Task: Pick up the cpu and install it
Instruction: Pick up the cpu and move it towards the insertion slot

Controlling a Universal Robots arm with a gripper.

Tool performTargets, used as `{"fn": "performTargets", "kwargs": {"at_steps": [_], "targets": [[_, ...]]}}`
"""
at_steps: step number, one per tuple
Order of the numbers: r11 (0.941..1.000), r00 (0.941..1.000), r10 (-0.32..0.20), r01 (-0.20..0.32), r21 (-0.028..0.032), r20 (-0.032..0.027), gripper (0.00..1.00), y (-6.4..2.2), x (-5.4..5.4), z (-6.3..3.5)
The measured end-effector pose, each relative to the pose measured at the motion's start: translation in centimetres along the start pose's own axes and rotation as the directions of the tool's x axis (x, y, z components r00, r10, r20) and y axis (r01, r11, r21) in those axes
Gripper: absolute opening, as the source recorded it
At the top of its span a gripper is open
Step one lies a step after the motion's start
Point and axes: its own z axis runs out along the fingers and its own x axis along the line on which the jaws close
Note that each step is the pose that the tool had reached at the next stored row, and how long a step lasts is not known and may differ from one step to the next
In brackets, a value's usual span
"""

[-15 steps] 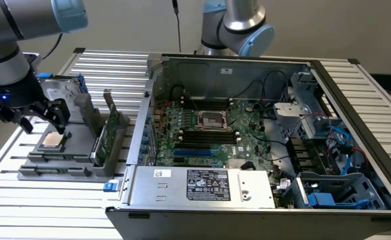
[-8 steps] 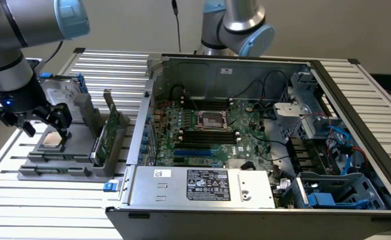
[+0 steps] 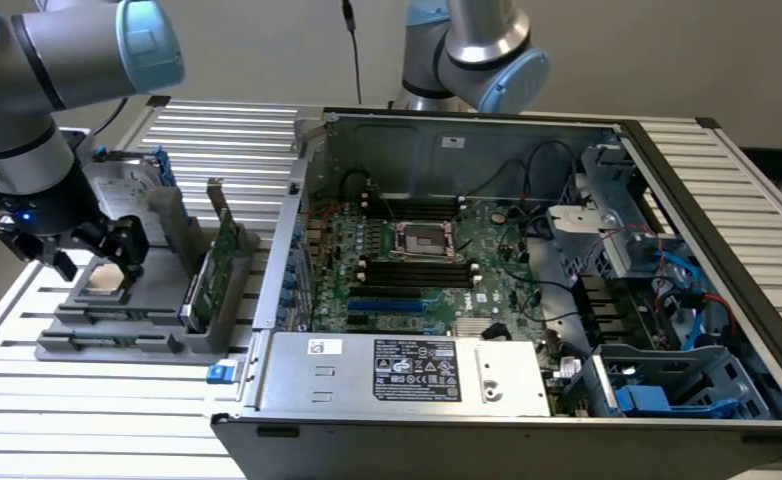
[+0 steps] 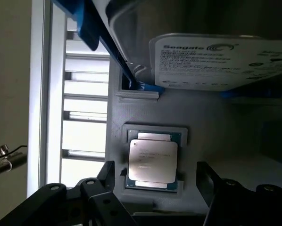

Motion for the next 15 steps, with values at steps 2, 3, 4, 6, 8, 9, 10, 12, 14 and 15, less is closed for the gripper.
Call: {"fn": "performTargets", "kwargs": {"at_steps": [2,3,4,6,8,9,10,12,14,15], "targets": [[1.0000,1.0000,0.000,0.000,-0.0018,-0.0001,0.79,-0.01,-0.01,0.03],[1.0000,1.0000,0.000,0.000,-0.0029,-0.0001,0.79,0.00,-0.02,0.04],[1.0000,1.0000,0.000,0.000,-0.0042,0.0004,0.79,0.00,-0.03,0.11],[1.0000,1.0000,0.000,0.000,-0.0051,0.0004,0.79,-0.01,-0.06,0.34],[1.0000,1.0000,0.000,0.000,-0.0052,0.0002,0.79,-0.02,-0.06,0.44],[1.0000,1.0000,0.000,0.000,-0.0053,0.0003,0.79,-0.02,-0.07,0.51],[1.0000,1.0000,0.000,0.000,-0.0053,0.0004,0.79,-0.03,-0.08,0.58],[1.0000,1.0000,0.001,-0.001,-0.0054,0.0004,0.79,-0.03,-0.11,0.69],[1.0000,1.0000,0.002,-0.002,-0.0056,0.0004,0.79,-0.04,-0.13,0.79],[1.0000,1.0000,0.002,-0.002,-0.0058,0.0004,0.79,-0.04,-0.15,0.84]]}}
